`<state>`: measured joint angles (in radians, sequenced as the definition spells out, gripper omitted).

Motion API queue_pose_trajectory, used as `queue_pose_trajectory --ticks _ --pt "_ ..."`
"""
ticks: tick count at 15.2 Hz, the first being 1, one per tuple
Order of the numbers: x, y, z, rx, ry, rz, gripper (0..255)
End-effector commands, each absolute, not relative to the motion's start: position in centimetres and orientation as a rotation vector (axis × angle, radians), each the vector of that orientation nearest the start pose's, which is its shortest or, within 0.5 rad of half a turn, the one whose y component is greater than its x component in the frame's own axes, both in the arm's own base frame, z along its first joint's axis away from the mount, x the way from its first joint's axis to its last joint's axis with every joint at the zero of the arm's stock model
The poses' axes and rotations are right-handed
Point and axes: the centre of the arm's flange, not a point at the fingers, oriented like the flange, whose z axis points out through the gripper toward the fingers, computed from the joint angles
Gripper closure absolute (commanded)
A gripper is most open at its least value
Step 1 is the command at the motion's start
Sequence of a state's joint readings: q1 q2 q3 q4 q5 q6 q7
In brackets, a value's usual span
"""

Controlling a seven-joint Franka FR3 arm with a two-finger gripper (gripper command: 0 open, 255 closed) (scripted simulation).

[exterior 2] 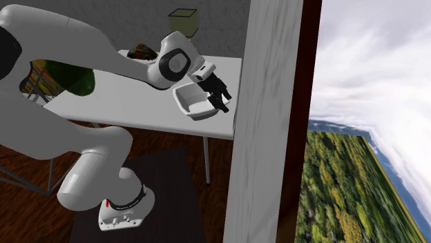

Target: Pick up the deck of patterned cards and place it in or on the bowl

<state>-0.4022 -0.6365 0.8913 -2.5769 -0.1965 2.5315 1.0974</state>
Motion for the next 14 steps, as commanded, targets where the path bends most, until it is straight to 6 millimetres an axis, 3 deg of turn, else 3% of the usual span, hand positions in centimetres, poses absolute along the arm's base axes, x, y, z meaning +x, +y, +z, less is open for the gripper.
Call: queue_pose_trajectory --ticks 1,8,14 --pt "38.8 22.0 42.3 -3.052 0.791 -1.152 0" --pt "41.1 20.6 39.3 -3.052 0.791 -1.152 0" --pt "41.1 20.6 39.3 -3.052 0.791 -1.152 0"
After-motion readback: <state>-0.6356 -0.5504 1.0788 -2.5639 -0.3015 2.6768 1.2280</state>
